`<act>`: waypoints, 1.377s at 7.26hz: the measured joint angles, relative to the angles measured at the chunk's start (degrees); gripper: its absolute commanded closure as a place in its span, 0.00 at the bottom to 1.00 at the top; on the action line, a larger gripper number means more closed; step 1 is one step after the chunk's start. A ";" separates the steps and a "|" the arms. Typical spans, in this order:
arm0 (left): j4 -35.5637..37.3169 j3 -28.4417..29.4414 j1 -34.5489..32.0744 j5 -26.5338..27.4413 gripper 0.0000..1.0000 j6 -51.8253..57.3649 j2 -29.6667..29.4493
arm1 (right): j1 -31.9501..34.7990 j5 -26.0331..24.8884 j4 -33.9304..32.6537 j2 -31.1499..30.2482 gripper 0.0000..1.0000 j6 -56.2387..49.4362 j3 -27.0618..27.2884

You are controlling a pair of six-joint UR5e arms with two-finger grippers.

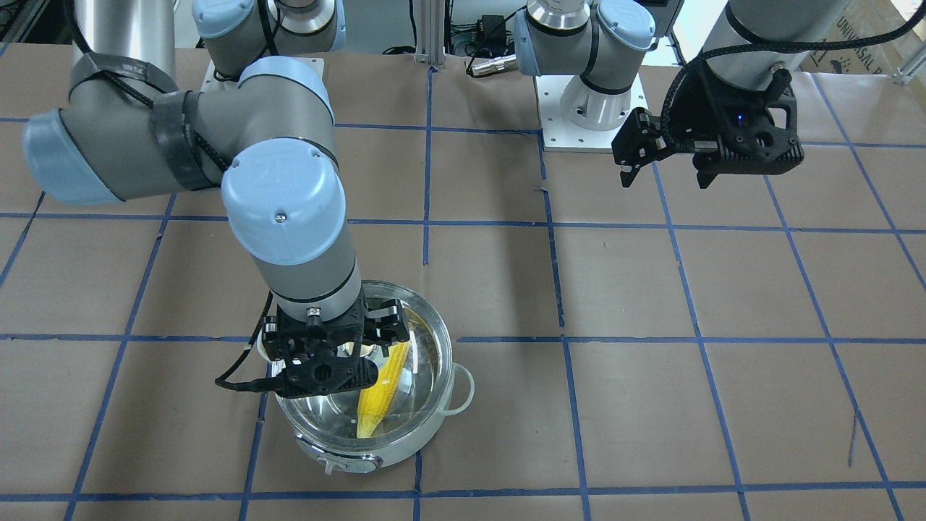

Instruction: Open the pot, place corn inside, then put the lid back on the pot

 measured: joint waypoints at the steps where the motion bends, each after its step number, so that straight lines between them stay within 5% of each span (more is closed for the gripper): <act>1: 0.21 -0.08 0.00 -0.03 0.00 0.02 0.03 | -2.98 0.38 1.88 -2.50 0.00 -1.05 -0.24; 5: 1.05 -0.21 0.08 -0.12 0.00 0.06 -0.19 | -15.06 0.22 11.84 -11.45 0.00 -10.38 2.90; 10: 1.28 -0.37 0.01 -0.09 0.00 0.00 -0.15 | -16.81 0.06 9.47 -17.62 0.00 -10.80 12.66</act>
